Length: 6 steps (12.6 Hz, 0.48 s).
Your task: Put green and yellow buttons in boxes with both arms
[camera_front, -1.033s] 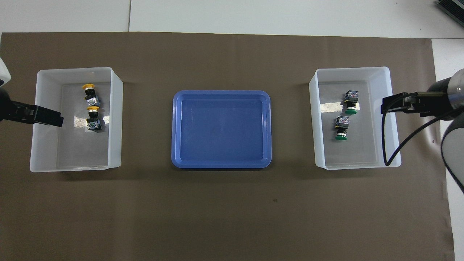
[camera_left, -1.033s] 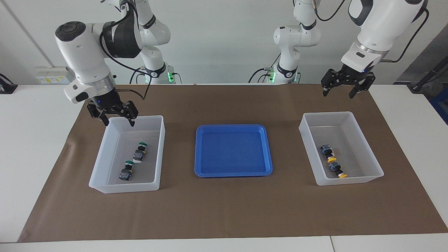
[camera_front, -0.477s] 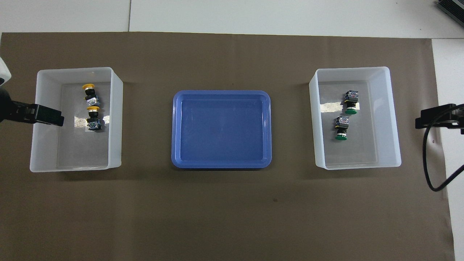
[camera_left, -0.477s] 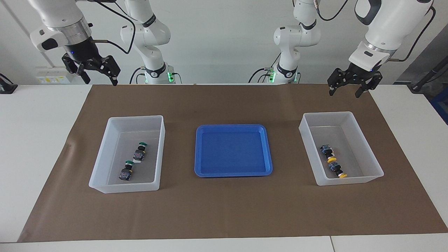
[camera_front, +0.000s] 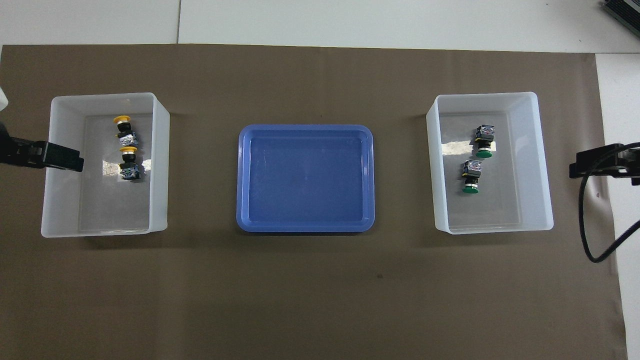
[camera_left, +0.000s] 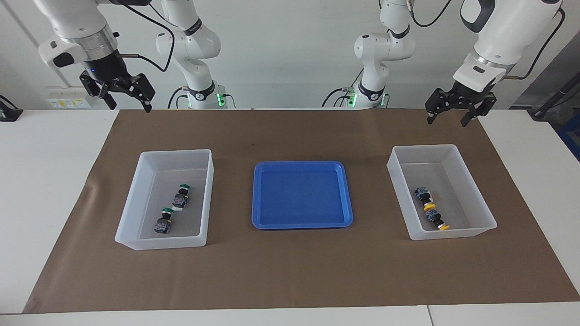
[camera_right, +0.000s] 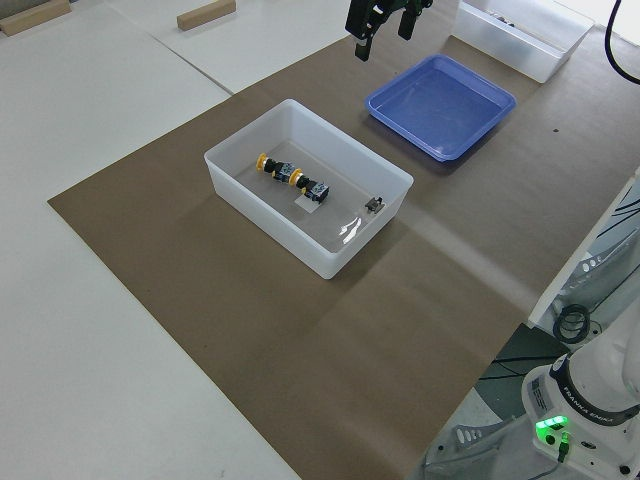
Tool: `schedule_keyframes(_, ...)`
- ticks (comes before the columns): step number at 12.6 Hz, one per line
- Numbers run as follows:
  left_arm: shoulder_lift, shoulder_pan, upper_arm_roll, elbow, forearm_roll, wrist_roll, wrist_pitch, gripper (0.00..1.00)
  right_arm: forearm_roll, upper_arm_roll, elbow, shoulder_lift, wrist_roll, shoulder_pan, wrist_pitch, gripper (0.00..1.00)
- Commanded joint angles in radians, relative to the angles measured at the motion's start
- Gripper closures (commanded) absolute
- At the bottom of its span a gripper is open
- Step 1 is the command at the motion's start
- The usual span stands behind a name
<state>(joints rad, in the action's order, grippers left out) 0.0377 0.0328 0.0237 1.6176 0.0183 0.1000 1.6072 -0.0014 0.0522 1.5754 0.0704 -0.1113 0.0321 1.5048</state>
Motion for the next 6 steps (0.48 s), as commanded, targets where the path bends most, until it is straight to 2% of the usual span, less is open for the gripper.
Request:
schedule_keyframes(1,0.022,-0.007,0.002,0.022,-0.011,-0.003,0.016,0.00,-0.003,-0.015,0.011,0.011,0.021,-0.012,-0.017,0.00)
schedule_keyframes(6,0.022,-0.005,0.001,0.022,-0.011,-0.003,0.007,0.00,-0.023,-0.012,0.031,0.022,0.061,-0.014,0.015,0.00)
